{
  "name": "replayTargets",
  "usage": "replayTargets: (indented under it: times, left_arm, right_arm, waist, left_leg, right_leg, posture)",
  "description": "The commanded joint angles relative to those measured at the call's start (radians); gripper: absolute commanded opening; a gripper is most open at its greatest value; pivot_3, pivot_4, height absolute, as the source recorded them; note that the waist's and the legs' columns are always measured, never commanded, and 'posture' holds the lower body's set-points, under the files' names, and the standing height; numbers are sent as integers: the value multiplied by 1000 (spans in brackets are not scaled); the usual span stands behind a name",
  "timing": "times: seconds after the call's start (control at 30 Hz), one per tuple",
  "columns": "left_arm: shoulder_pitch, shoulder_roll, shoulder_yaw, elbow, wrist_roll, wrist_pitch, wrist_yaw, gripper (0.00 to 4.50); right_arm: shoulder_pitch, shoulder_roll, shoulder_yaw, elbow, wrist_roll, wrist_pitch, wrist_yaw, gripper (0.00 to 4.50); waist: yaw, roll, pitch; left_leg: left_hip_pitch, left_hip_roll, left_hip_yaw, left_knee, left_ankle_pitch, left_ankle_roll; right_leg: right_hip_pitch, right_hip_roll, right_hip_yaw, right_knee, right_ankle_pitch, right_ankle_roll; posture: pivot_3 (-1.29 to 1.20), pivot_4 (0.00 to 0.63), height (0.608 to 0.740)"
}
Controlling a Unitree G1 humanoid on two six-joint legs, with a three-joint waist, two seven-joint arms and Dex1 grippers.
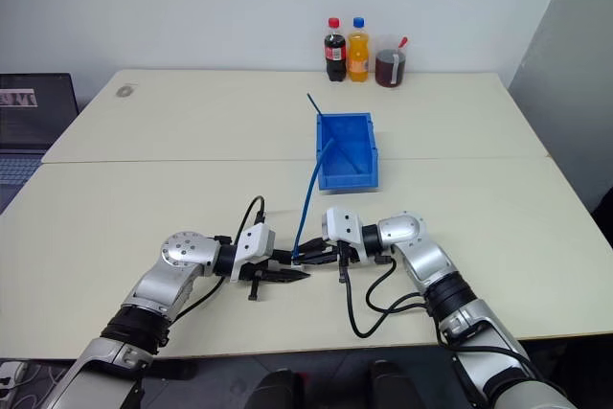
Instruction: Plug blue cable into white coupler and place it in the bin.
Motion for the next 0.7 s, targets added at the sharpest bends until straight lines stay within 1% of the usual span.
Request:
replayTargets:
  times: [0.03,0.07,0.1,0.2,0.27,0.37,0.43,0.47,0.53,0.57,0.63,0.7]
  left_arm:
    - [-19,-9,19,-23,-5,-21,25,791]
    - [-19,-10,24,-32,-14,-4,29,1492]
    - [-14,-4,32,-61,-31,16,26,1543]
    - [3,7,72,-170,-77,73,58,2115]
    - [23,20,102,-272,-111,152,98,2590]
    - [84,53,152,-440,-159,277,162,3268]
    - [135,69,200,-544,-183,343,227,3727]
    - [154,69,227,-593,-195,377,269,3938]
    - [169,49,274,-678,-212,434,366,4392]
    - [167,31,291,-713,-216,458,418,4478]
    - [142,-25,315,-744,-166,461,560,4478]
    - [118,-77,329,-755,-117,462,684,4478]
  right_arm:
    - [17,-5,4,79,-66,49,-54,109]
    - [16,-5,-6,68,-57,64,-59,109]
    - [18,-8,-24,43,-41,90,-67,109]
    - [40,-30,-68,-60,-10,152,-96,109]
    - [71,-44,-108,-167,31,241,-127,109]
    - [99,-64,-192,-347,136,450,-189,109]
    - [71,-67,-289,-435,252,657,-265,109]
    - [37,-66,-339,-445,303,750,-303,109]
    - [-50,-65,-415,-406,354,890,-375,109]
    - [-102,-64,-443,-360,362,935,-410,109]
    - [-228,-64,-477,-213,344,970,-465,109]
    - [-373,-53,-520,-11,333,978,-514,109]
  waist:
    - [0,0,0]
    - [0,0,0]
    - [0,0,0]
    - [1,0,0]
    - [2,0,0]
    - [2,0,1]
    - [2,0,1]
    - [-1,1,3]
    - [-5,1,4]
    - [-6,1,4]
    - [-6,1,4]
    - [-5,1,4]
  left_leg:
    - [0,0,0,0,0,0]
    - [0,0,0,0,0,0]
    - [0,0,0,0,0,0]
    - [0,0,0,0,0,0]
    - [-1,0,0,0,0,0]
    - [-3,0,0,0,0,0]
    - [-3,0,0,0,0,0]
    - [-3,-1,0,0,0,0]
    - [-4,0,-1,-1,0,0]
    - [-4,1,-2,-1,0,0]
    - [-3,0,-1,-1,0,0]
    - [-2,0,-2,-1,0,0]
  right_leg:
    - [0,0,0,0,0,0]
    - [0,0,0,0,0,0]
    - [0,0,0,0,0,0]
    - [0,0,0,0,0,0]
    - [0,0,0,0,0,0]
    - [-1,-2,0,0,0,0]
    - [-2,-2,1,-1,0,0]
    - [-2,-2,1,-1,0,1]
    - [-3,-3,2,-1,0,1]
    - [-3,-3,2,-1,0,0]
    - [-3,-3,0,-1,0,0]
    - [-1,-1,0,-1,0,0]
  posture:
    - [0,150,740]
    - [0,150,740]
    - [0,150,740]
    - [0,150,740]
    - [0,150,740]
    - [0,150,740]
    - [0,150,740]
    - [0,150,740]
    - [0,150,740]
    - [0,150,740]
    - [0,150,740]
    - [0,150,740]
